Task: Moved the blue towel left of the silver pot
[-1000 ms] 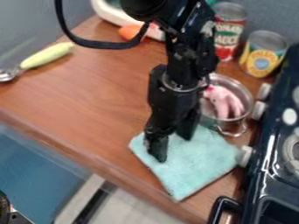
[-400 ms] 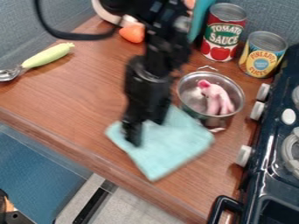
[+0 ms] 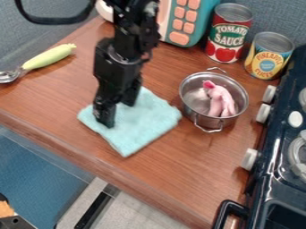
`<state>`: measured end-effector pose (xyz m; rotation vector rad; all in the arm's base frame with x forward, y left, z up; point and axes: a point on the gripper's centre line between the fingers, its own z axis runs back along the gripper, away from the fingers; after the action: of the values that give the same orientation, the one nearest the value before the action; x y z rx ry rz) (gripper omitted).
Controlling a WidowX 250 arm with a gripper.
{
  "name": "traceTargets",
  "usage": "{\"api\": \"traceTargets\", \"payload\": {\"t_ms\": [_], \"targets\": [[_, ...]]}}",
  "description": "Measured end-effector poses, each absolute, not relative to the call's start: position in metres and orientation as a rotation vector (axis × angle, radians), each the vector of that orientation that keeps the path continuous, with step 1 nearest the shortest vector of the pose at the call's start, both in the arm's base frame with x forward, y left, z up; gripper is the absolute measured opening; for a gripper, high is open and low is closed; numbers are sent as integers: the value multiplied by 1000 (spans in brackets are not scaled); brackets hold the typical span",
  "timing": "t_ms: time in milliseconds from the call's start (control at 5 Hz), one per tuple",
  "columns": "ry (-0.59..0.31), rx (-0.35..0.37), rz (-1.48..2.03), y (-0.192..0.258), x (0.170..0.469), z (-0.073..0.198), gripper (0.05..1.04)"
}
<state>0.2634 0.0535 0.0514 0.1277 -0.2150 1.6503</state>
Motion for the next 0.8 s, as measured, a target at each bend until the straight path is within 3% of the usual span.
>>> {"api": "traceTargets", "payload": {"t_ms": [600, 800], "targets": [[-256, 207, 1837, 115, 270, 51, 1001], [-265, 196, 1868, 121, 283, 55, 1000]]}}
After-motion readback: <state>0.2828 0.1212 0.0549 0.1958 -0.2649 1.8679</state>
